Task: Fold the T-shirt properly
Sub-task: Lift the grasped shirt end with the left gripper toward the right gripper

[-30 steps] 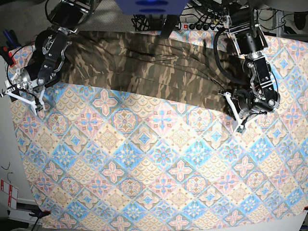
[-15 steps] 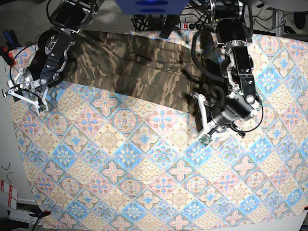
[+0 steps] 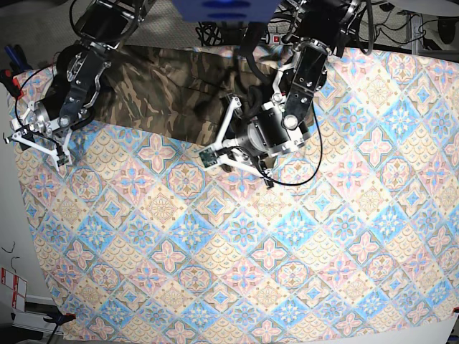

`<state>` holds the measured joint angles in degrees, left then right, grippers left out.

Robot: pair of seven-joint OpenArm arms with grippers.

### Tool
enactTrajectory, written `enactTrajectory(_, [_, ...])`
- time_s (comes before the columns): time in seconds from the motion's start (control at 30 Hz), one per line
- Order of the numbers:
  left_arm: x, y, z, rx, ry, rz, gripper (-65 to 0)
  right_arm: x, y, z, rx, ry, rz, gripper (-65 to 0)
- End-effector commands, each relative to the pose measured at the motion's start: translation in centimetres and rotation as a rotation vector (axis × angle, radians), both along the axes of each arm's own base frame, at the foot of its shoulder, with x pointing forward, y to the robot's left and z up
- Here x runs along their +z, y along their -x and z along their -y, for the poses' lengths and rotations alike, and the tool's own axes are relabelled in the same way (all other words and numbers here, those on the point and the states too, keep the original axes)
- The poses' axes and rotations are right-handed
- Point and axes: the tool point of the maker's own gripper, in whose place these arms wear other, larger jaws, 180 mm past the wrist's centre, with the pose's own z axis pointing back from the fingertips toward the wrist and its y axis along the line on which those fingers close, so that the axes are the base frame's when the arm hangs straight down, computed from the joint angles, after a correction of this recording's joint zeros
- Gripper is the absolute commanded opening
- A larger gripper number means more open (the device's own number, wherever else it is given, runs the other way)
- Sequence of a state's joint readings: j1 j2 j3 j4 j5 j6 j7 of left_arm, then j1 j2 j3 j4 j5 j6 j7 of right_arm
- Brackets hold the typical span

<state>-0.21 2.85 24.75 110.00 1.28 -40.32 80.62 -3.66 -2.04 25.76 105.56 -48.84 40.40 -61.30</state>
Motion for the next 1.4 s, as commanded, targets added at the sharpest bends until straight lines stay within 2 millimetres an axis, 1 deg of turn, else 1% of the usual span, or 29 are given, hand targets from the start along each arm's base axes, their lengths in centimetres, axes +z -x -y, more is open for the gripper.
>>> enactTrajectory(0.0, [1.2,-0.4,1.2,-0.014,0.037,0.03,-63.5,0.7,-0.4,0.5,-0.007,0.022,0.017,-29.8])
enactTrajectory(0.07, [1.0,0.2,2.6,-0.05,0.045,0.015,-63.5,0.5,-0.4,0.4,-0.007,0.018,0.012,-29.8])
enactTrajectory(0.13, [0.1,1.3,4.3,-0.107,0.035,-0.019,-63.5,0.4,-0.3,0.4,-0.007,0.016,0.008,-29.8])
enactTrajectory(0.2, [-1.6,2.9,5.7,-0.165,0.012,-0.074,-63.5,0.4,-0.3,0.4,-0.007,0.016,0.008,-29.8])
enactTrajectory(0.27, [-3.2,4.0,6.3,-0.193,-0.013,-0.13,-63.5,0.4,-0.3,0.4,-0.007,0.016,0.008,-29.8])
enactTrajectory(0.33, [-4.2,4.4,7.3,-0.205,0.006,-0.165,-63.4,0.4,-0.3,0.5,-0.008,0.016,0.008,-29.8])
enactTrajectory(0.43, [-4.9,4.6,8.2,-0.216,0.011,-0.194,-63.4,0.4,-0.3,0.5,-0.008,0.016,0.008,-29.8])
enactTrajectory(0.57, [-4.7,4.3,8.4,-0.219,0.021,-0.185,-63.4,0.4,-0.3,0.5,-0.008,0.016,0.008,-29.8])
enactTrajectory(0.63, [-4.1,3.8,8.9,-0.222,0.052,-0.163,-63.4,0.4,-0.3,0.5,-0.008,0.016,0.008,-29.8])
enactTrajectory(0.77, [-3.6,3.5,9.6,-0.225,0.096,-0.145,-63.4,0.4,-0.3,0.5,-0.008,0.016,0.008,-29.8])
enactTrajectory(0.9, [-2.7,3.3,10.8,-0.234,0.178,-0.123,-63.4,0.4,-0.3,0.5,-0.008,0.016,0.008,-29.8])
enactTrajectory(1.03, [-2.3,3.7,11.9,-0.262,0.213,-0.106,-63.4,0.4,-0.3,0.5,-0.008,0.016,0.008,-29.8])
enactTrajectory(1.1, [-2.7,4.0,12.5,-0.268,0.249,-0.117,-63.2,0.4,-0.3,0.5,-0.008,0.016,0.008,-29.8])
enactTrajectory(1.13, [-3.0,4.2,12.7,-0.269,0.265,-0.129,-62.2,0.4,-0.3,0.5,-0.008,0.018,0.008,-29.8])
enactTrajectory(1.17, [-3.4,4.4,13.1,-0.271,0.286,-0.145,-59.3,0.5,-0.3,0.6,-0.008,0.019,0.008,-29.8])
enactTrajectory(1.2, [-3.6,4.3,13.3,-0.275,0.292,-0.15,-54.8,0.5,-0.3,0.6,-0.008,0.021,0.008,-29.8])
enactTrajectory(1.27, [-4.3,4.6,13.3,-0.276,0.293,-0.17,-41.4,0.5,-0.3,0.6,-0.008,0.021,0.008,-29.8])
enactTrajectory(1.37, [-4.3,4.7,13.3,-0.275,0.295,-0.172,-27.3,0.4,-0.3,0.7,-0.008,0.021,0.005,-29.6])
